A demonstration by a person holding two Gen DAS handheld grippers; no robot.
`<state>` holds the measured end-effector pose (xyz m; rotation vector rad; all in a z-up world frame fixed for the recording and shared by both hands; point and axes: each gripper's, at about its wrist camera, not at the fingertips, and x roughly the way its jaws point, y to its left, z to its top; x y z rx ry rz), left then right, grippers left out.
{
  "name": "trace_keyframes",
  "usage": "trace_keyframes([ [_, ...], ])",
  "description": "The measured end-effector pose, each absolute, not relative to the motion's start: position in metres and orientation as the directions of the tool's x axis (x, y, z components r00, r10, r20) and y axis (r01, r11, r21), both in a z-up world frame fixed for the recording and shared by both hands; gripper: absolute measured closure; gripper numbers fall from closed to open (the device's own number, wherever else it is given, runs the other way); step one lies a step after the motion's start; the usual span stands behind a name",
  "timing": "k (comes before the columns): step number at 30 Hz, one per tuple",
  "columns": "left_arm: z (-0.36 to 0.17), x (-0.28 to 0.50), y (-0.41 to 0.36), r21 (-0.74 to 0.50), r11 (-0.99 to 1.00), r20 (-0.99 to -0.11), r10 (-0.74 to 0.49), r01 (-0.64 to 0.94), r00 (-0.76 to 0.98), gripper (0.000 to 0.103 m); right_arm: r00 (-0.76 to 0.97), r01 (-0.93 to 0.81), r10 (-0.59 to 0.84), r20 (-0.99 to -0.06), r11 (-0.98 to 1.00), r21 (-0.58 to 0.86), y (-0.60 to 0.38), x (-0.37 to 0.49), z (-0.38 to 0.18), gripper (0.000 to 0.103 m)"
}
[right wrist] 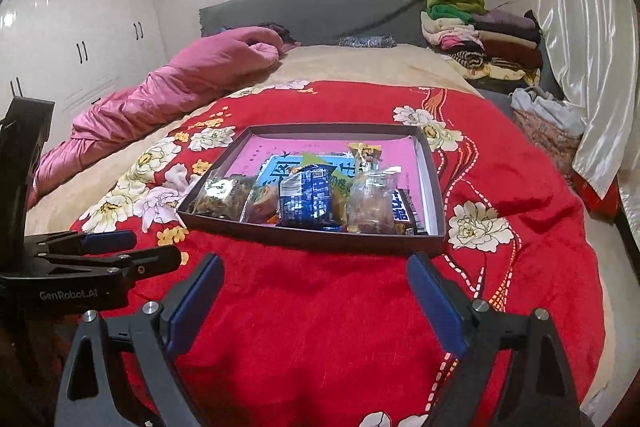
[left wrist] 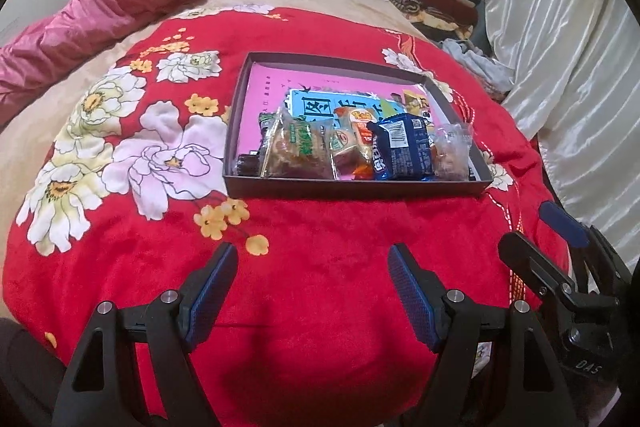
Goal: Organize snacks
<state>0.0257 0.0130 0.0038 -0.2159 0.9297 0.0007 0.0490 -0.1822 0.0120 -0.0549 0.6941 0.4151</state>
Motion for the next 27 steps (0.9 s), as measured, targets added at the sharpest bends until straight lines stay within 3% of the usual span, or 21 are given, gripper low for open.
trace_keyframes([
  [27,0.010,0.014,0.015,-0.149,0.985,-0.793,-0.062,-0.093,0.606,0.024,0.678,-0.374,0.346,-0.649,0.922,0.101,-0.185,0.049,0.009,0.010],
])
